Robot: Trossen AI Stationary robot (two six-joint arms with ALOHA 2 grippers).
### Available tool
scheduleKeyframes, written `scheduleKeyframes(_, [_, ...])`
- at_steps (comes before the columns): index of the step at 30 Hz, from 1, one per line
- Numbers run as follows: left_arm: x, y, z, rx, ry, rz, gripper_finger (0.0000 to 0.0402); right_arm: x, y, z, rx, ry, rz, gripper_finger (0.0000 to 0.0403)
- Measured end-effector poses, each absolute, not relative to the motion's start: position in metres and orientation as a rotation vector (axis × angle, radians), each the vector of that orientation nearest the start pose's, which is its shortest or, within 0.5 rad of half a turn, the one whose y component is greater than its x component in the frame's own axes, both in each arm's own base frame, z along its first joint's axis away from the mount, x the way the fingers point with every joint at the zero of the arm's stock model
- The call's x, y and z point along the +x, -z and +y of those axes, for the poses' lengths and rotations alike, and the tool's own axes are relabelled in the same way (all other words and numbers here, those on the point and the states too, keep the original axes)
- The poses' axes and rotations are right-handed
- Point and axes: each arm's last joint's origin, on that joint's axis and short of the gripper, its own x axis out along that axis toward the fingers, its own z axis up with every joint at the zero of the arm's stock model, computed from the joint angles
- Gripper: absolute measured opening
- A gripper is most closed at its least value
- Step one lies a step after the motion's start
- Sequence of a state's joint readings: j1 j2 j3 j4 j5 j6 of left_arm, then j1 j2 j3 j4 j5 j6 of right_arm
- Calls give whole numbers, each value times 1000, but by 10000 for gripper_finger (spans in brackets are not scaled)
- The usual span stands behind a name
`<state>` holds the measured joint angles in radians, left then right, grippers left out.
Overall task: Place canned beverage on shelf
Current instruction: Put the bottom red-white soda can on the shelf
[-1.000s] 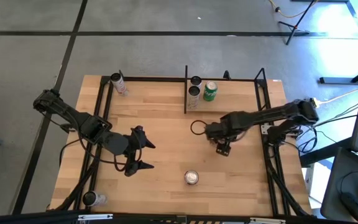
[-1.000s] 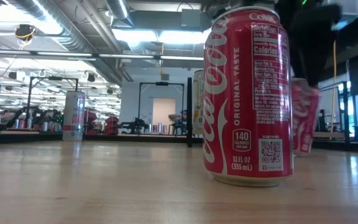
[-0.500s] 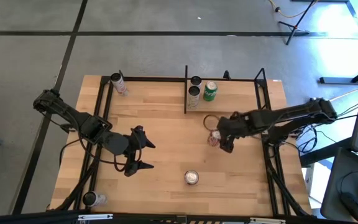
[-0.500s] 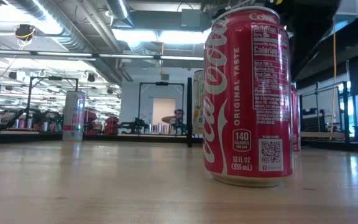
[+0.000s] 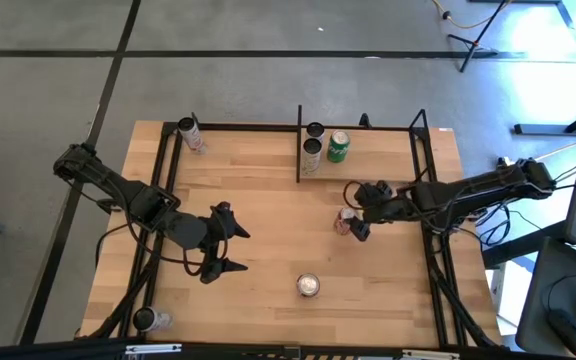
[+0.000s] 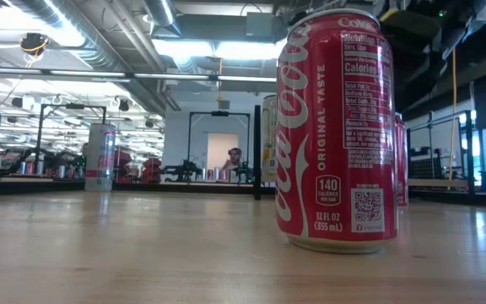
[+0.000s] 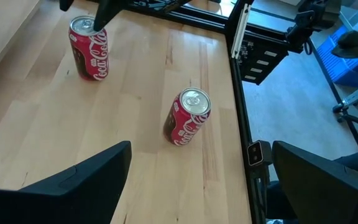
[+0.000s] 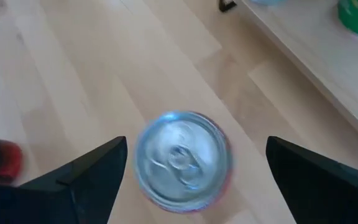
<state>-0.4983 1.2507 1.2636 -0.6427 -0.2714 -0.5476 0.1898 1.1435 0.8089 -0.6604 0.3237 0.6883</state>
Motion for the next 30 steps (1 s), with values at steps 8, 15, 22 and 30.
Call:
scheduleKeyframes(8, [231, -361, -117, -293, 52, 623, 376, 213, -234, 31, 345, 452, 913, 370])
scheduleKeyframes(15, [231, -361, -117, -293, 52, 621, 376, 221, -228, 35, 310, 433, 927, 370])
scheduleKeyframes(22, [231, -361, -116, -292, 48, 620, 376, 222, -226, 34, 281, 444, 929, 370])
scheduleKeyframes(30, [231, -361, -116, -291, 48, 620, 376, 227, -242, 35, 280, 417, 910, 370])
